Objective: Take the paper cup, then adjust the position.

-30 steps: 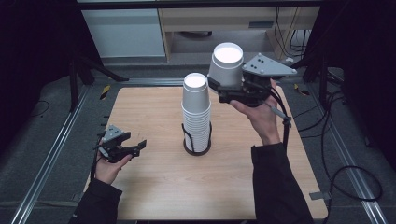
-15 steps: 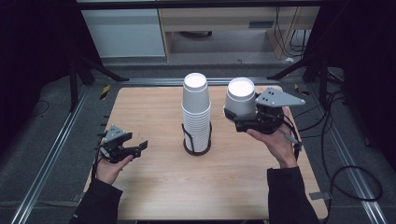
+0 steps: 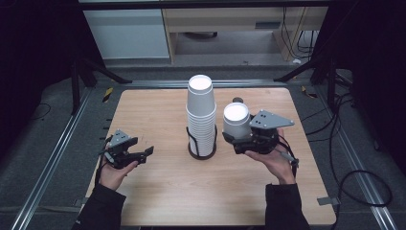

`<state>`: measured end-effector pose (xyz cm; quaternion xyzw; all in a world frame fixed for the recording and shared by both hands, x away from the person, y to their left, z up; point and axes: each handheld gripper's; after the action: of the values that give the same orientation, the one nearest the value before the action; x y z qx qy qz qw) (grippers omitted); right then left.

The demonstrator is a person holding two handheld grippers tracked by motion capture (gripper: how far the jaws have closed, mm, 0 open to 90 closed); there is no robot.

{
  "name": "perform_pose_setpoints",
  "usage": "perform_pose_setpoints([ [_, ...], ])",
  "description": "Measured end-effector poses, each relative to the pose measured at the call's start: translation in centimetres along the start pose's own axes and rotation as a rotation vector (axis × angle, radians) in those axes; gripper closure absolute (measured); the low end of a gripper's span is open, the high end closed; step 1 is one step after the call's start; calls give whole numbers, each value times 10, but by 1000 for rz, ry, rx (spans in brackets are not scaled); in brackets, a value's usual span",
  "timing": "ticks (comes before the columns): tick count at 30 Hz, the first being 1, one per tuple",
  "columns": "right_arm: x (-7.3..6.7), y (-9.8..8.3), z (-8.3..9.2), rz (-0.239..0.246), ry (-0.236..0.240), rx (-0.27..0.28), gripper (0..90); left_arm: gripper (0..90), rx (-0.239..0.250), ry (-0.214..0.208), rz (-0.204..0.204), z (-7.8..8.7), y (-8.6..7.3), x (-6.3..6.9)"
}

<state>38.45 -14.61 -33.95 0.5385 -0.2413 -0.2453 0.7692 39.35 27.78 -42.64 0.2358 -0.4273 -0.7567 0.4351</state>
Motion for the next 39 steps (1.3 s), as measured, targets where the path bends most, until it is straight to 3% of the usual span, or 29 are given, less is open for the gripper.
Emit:
perform_pose_setpoints([
  [7, -10, -16, -8, 13, 70, -41, 144, 227, 2, -11, -1, 0, 0, 1],
  [13, -15, -27, -12, -4, 132, -44, 143, 227, 11, -34, -12, 1, 0, 4],
  [19, -26, -42, -28, 18, 238, -78, 142, 227, 24, -64, -21, 2, 1, 7],
  [31, -40, -58, -39, 38, 295, -120, 141, 225, 25, -87, -56, 4, 4, 15],
  [39, -48, -62, -44, 61, 325, -149, 141, 214, 33, -150, -70, 4, 6, 27],
])
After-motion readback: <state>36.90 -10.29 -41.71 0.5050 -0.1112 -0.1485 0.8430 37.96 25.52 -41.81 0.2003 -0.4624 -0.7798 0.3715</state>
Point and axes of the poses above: each handheld gripper's, and its own axes: z roughly backward along the jaws, y roughly out of its top, x roughly to its right, and after that the axes turned 2 degrees about y, right-handed
